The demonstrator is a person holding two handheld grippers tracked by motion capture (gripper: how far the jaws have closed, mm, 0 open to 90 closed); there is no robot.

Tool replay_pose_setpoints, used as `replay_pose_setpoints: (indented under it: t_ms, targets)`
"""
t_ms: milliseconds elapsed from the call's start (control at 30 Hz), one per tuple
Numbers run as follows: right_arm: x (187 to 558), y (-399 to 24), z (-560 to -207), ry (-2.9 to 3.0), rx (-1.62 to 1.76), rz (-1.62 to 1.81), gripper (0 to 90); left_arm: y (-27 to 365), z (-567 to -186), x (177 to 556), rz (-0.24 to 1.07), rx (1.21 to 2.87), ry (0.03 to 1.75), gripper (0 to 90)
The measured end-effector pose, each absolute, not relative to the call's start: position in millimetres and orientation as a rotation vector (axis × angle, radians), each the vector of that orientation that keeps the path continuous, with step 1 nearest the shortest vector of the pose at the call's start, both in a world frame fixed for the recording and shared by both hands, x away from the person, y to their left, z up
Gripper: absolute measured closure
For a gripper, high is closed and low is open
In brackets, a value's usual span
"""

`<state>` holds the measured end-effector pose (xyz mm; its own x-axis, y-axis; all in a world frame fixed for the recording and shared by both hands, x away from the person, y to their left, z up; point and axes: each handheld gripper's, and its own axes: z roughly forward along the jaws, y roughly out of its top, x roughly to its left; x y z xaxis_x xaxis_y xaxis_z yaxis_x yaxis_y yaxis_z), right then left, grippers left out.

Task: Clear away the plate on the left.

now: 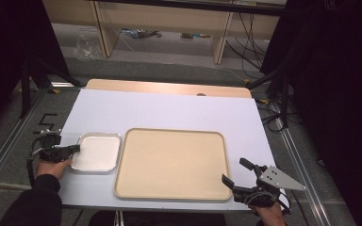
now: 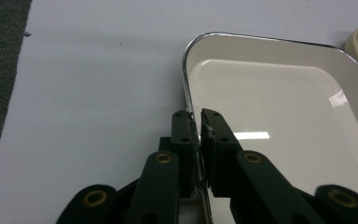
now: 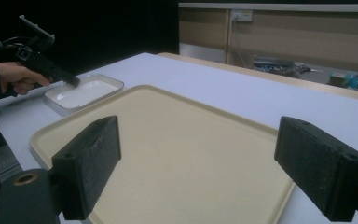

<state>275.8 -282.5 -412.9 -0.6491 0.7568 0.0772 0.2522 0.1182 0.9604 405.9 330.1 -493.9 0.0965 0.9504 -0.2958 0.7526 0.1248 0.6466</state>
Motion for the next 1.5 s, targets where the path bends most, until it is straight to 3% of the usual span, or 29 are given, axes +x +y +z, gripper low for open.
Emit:
replay_pose_setpoints:
  t_ms: [267, 800, 1500]
  targets:
    - [276, -283, -412, 1.978, 0.979, 1.54, 15.2, 336, -493, 408, 0.292, 1.628, 1.726, 87.5]
    - [277, -285, -412, 1.975, 0.947, 1.527, 15.2, 349, -489, 402, 0.256, 1.343, 1.715, 88.5]
    - [278, -286, -412, 1.976, 0.969, 1.54, 15.2, 307, -463, 395, 0.172, 1.365, 1.567, 88.5]
